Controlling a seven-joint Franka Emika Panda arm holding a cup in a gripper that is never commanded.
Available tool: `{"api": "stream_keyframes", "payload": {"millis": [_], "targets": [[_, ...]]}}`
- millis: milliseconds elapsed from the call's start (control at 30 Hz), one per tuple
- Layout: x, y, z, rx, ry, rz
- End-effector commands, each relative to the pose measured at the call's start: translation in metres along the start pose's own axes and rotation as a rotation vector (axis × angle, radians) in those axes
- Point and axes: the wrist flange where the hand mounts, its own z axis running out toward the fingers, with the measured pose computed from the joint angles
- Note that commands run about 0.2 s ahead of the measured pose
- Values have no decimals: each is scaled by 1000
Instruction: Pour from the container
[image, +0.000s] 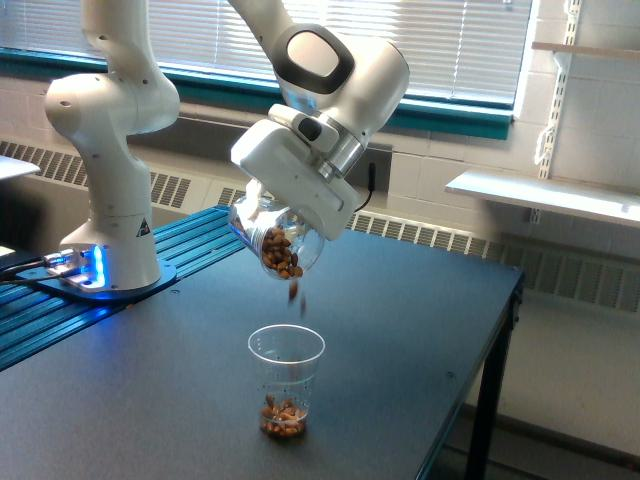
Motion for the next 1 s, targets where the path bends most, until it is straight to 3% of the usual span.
{"api": "stream_keyframes", "payload": {"millis": [33, 1000], "targets": [[-2, -3, -5, -4, -4, -17], [-1, -9, -9, -46, -6, -25]]}}
